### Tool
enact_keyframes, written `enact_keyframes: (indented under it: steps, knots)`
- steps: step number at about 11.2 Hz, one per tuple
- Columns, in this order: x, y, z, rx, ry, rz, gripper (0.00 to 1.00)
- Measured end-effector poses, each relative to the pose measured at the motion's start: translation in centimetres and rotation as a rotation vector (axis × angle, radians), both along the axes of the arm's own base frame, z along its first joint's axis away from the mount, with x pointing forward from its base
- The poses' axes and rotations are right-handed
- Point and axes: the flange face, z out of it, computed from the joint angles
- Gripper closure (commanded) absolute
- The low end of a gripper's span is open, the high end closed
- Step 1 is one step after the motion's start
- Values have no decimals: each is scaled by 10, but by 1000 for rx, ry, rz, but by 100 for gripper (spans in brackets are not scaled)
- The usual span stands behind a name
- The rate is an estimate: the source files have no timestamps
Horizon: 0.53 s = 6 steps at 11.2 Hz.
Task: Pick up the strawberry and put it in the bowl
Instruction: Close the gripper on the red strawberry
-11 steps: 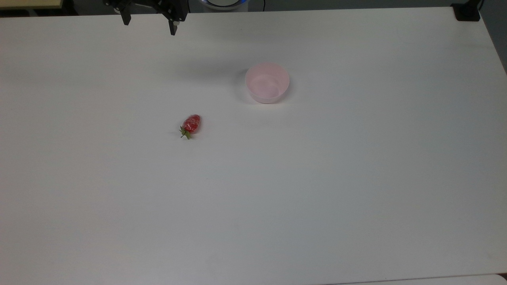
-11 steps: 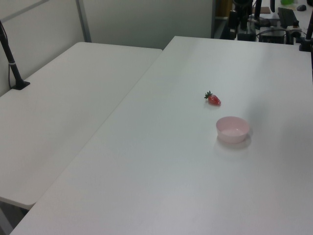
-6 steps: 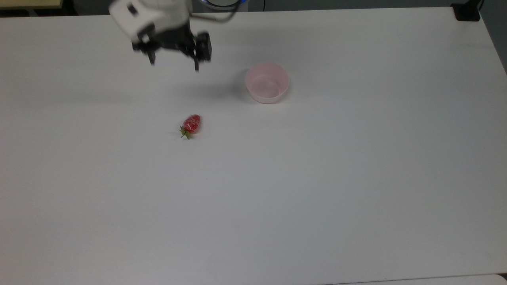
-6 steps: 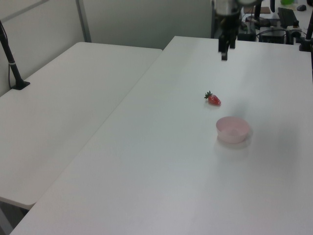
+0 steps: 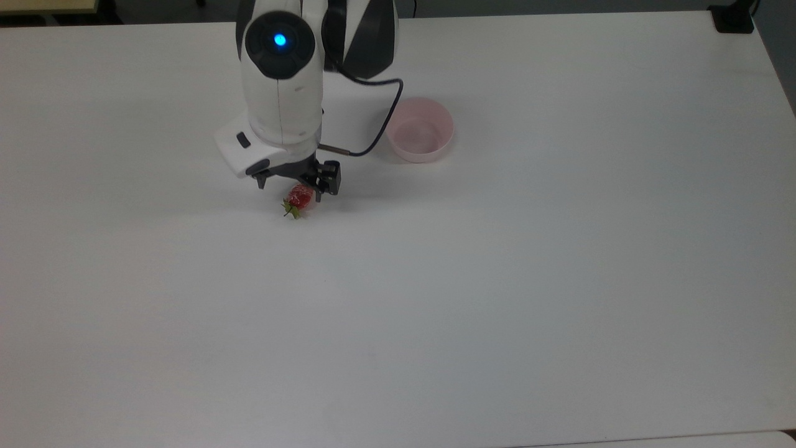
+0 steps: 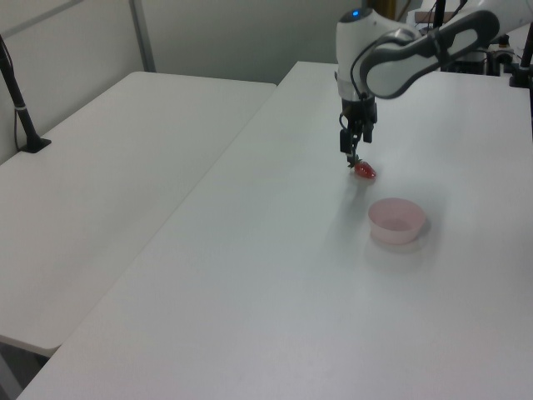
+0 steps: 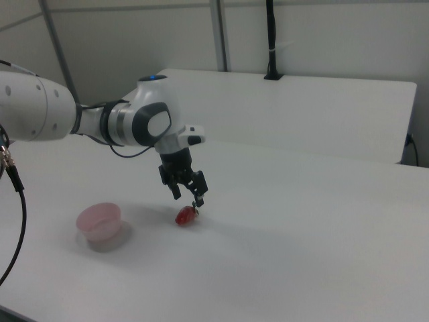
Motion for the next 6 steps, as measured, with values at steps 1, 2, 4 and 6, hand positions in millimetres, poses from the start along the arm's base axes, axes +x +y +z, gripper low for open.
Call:
enact_keyframes:
  steps: [1, 2, 4, 6]
  knots:
    - [-3, 0, -12, 2, -10, 3, 14]
    - [-7, 0, -22, 3, -13, 5, 23]
    - [-12, 0, -33, 4, 1, 5, 56]
    - [-15, 1, -40, 4, 15, 5, 78]
